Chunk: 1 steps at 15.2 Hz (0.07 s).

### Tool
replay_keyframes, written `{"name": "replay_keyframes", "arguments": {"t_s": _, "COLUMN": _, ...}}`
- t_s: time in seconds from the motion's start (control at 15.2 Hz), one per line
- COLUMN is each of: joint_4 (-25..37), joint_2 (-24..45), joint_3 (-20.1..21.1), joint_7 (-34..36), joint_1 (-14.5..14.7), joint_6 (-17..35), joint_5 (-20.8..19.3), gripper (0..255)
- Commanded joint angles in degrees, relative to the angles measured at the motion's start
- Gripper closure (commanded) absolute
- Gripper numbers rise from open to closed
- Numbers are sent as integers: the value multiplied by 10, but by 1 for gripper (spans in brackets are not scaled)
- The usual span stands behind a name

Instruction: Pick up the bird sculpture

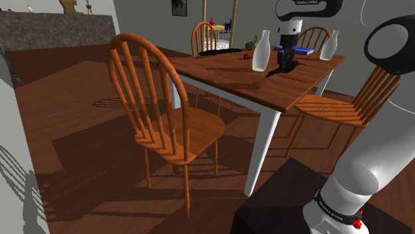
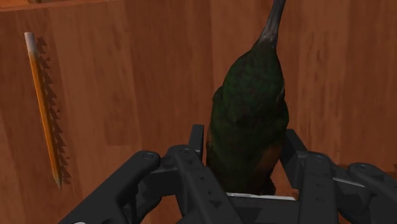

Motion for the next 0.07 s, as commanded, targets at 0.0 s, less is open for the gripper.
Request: {"name": "replay_keyframes", "arguments": {"t_s": 0.0, "joint_4": 7, "joint_2": 2, "joint_3": -1, "joint_7": -2, "joint_1": 0, "joint_6": -5, "joint_5": 0, "gripper": 255}}
